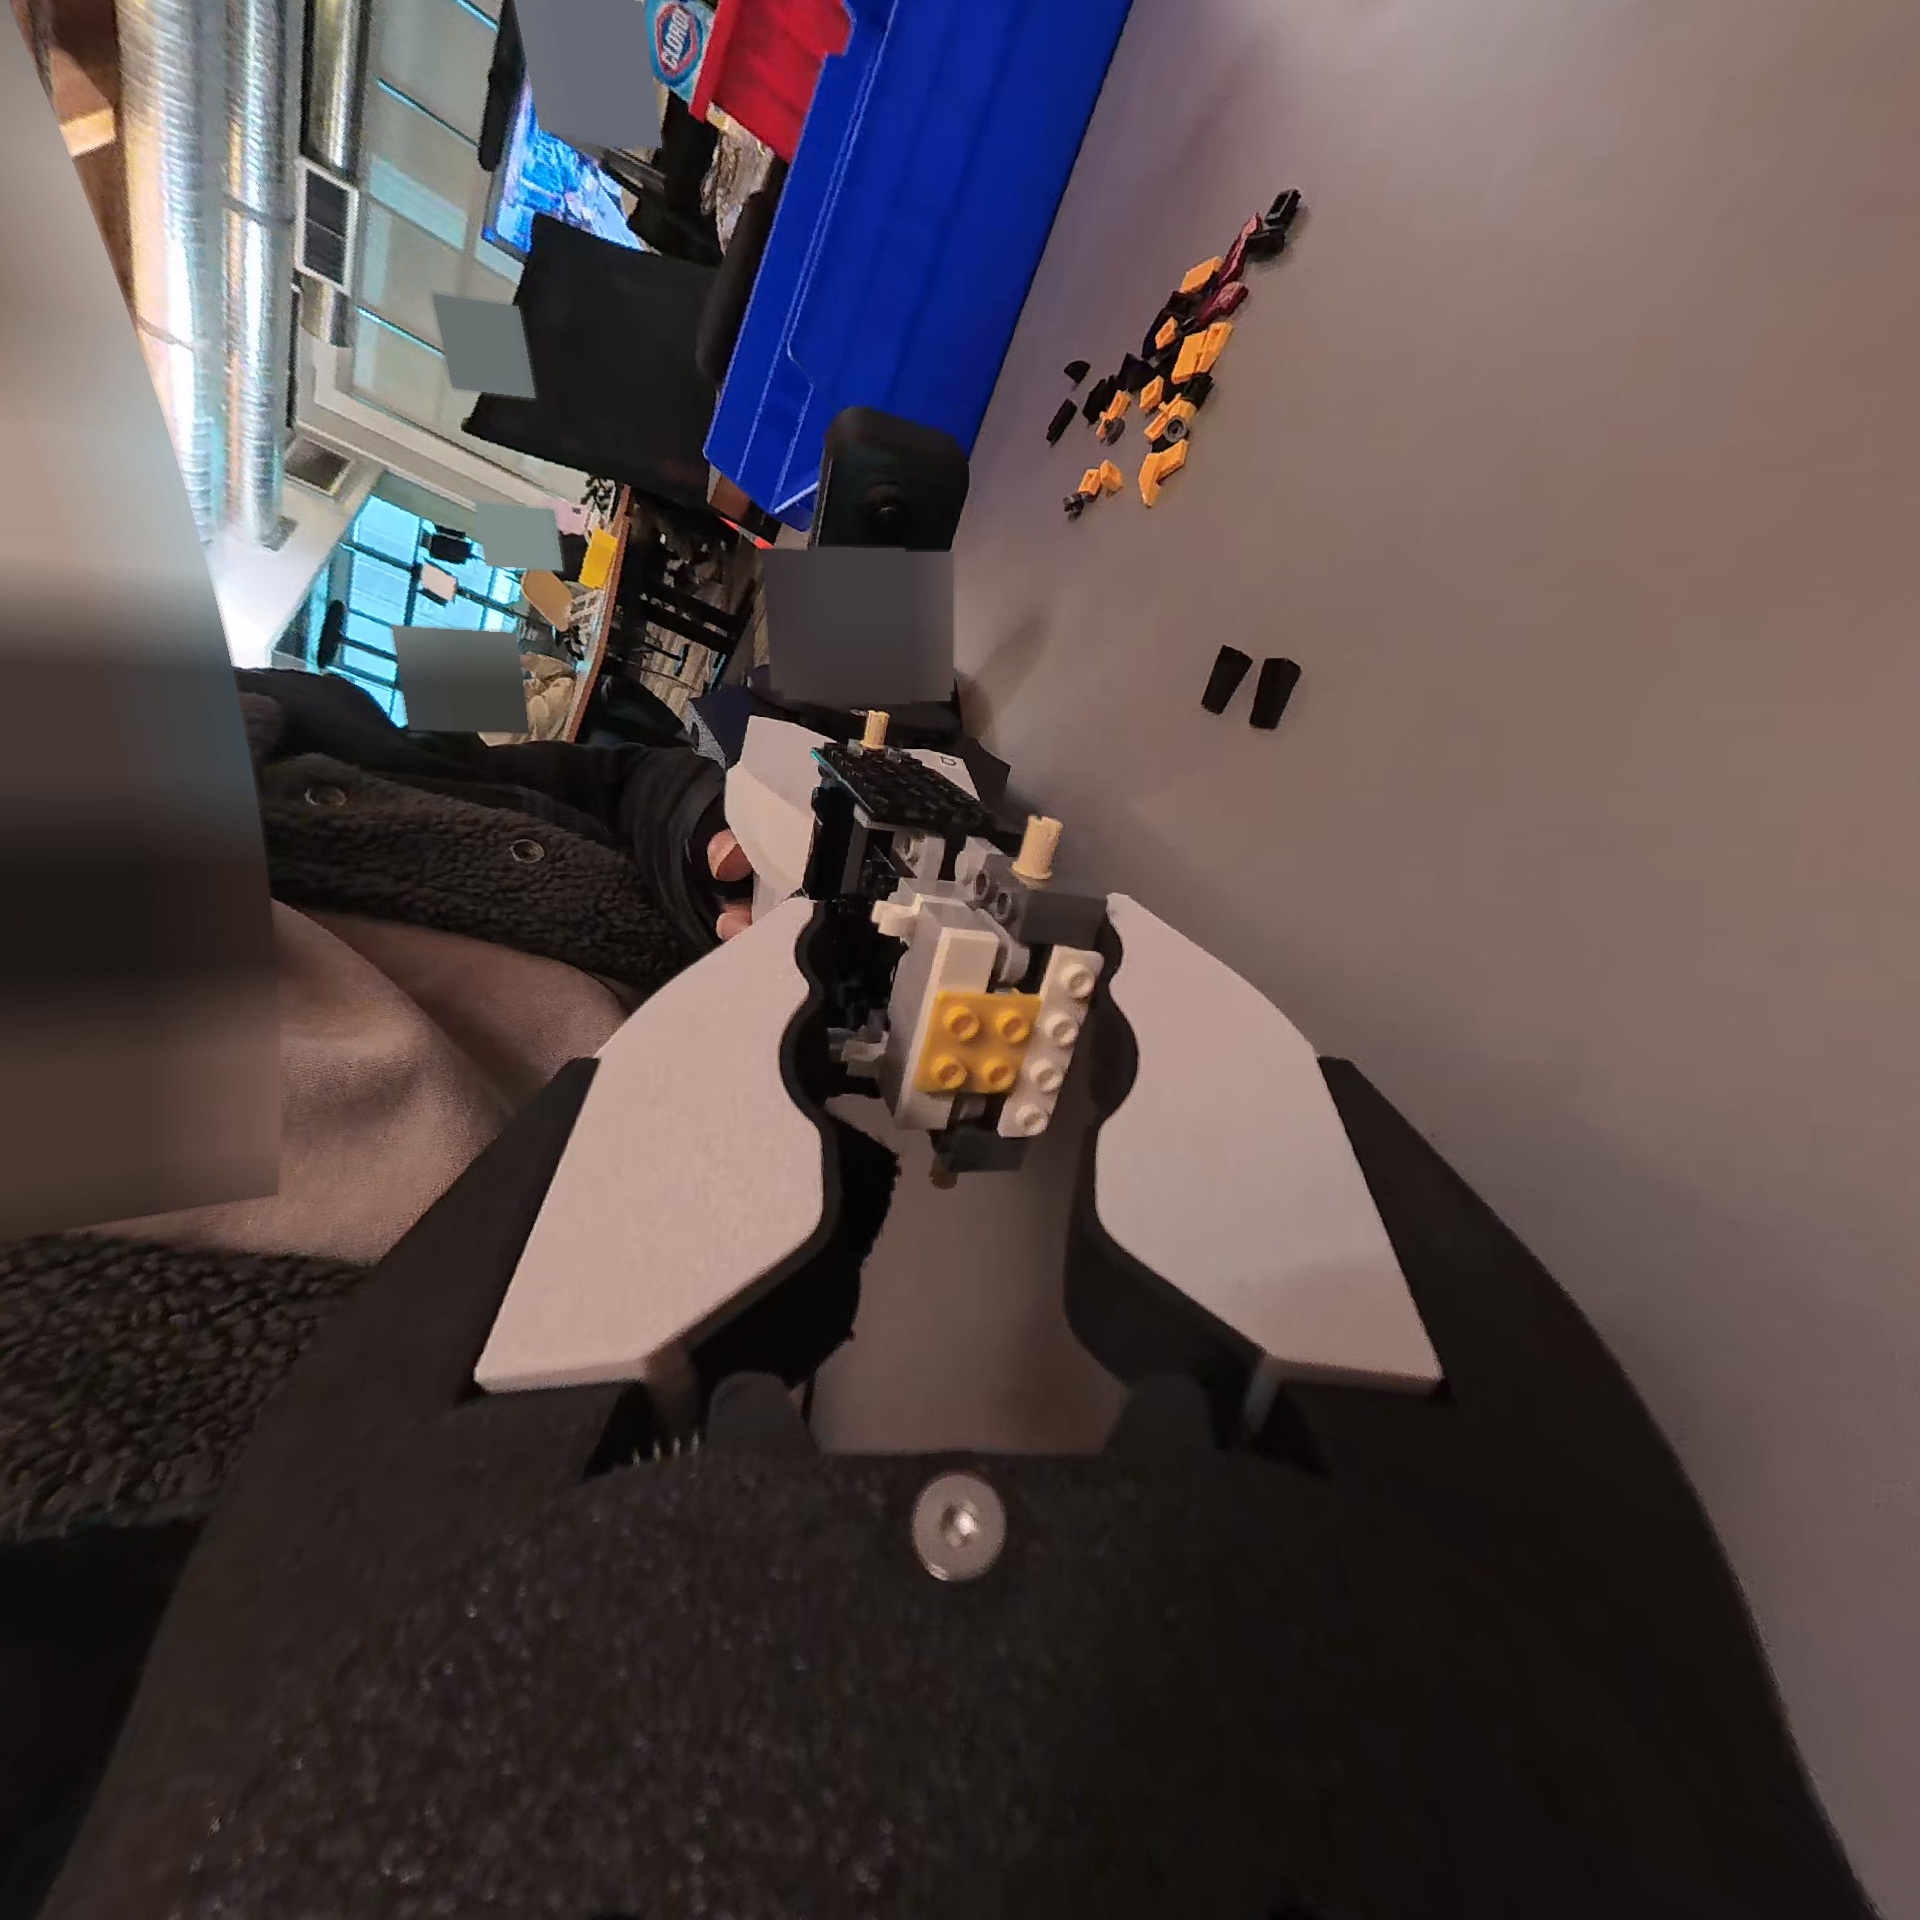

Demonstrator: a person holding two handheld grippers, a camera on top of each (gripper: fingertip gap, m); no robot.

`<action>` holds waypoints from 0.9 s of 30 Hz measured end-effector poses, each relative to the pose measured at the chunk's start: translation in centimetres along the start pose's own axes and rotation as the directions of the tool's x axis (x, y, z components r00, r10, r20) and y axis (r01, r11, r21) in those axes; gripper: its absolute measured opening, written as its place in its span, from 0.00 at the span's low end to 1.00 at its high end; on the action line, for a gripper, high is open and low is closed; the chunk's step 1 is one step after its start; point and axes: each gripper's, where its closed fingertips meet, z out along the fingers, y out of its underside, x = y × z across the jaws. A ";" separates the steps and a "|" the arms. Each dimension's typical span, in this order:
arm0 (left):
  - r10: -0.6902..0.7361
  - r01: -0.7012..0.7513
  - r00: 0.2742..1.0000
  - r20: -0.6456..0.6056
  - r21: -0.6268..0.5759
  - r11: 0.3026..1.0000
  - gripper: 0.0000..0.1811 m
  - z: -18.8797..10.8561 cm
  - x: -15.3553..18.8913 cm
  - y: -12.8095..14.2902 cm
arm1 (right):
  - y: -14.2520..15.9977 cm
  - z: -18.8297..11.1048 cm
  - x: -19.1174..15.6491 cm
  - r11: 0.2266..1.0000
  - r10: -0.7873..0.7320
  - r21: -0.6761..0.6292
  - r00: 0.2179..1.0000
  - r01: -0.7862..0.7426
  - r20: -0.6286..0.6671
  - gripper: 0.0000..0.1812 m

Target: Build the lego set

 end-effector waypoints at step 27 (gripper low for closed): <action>0.213 -0.217 0.975 -0.060 -0.086 0.972 0.10 0.2 2.1 1.3 | 0.1 -0.6 -2.6 0.976 -0.202 0.085 0.979 0.200 0.013 0.22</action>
